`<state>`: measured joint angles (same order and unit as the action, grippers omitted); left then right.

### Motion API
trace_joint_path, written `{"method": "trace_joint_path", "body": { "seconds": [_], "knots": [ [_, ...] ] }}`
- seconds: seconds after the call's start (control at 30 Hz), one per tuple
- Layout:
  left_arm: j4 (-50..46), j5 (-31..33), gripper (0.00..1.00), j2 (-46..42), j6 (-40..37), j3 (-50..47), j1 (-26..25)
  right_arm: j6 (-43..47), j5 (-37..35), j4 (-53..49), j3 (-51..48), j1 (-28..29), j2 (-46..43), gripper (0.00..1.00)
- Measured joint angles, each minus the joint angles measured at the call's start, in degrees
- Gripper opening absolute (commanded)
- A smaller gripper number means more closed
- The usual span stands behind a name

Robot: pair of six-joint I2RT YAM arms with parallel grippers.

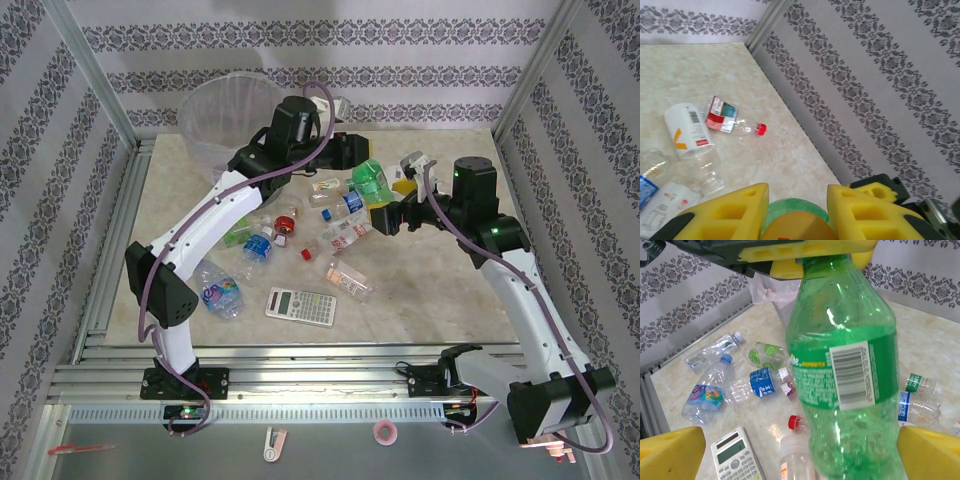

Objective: Throw the plastic bottles in the bin

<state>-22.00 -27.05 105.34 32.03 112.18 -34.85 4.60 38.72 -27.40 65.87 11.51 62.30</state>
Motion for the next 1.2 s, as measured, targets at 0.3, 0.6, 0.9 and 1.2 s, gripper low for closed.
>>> {"method": "trace_joint_path", "body": {
  "seconds": [0.3, 0.6, 0.9, 1.2],
  "knots": [
    [-5.7, 4.2, 0.00, -2.7, -6.0, 4.0, 4.5, -1.5, -0.3, 0.2, -2.8, 0.7, -0.9, 0.98],
    [-11.3, 10.1, 0.00, -6.3, -13.2, 12.3, 11.8, -1.9, -0.7, 0.2, -3.5, 1.1, -0.9, 0.98],
    [-12.6, 23.0, 0.00, -9.8, -25.7, 18.3, 12.5, -1.9, -1.1, 0.2, -3.5, 1.9, -0.4, 0.98],
    [4.6, 30.8, 0.00, -20.8, -38.6, 5.3, 12.5, -1.7, -2.3, 0.2, -3.5, 1.9, 0.3, 0.98]
  ]
}}
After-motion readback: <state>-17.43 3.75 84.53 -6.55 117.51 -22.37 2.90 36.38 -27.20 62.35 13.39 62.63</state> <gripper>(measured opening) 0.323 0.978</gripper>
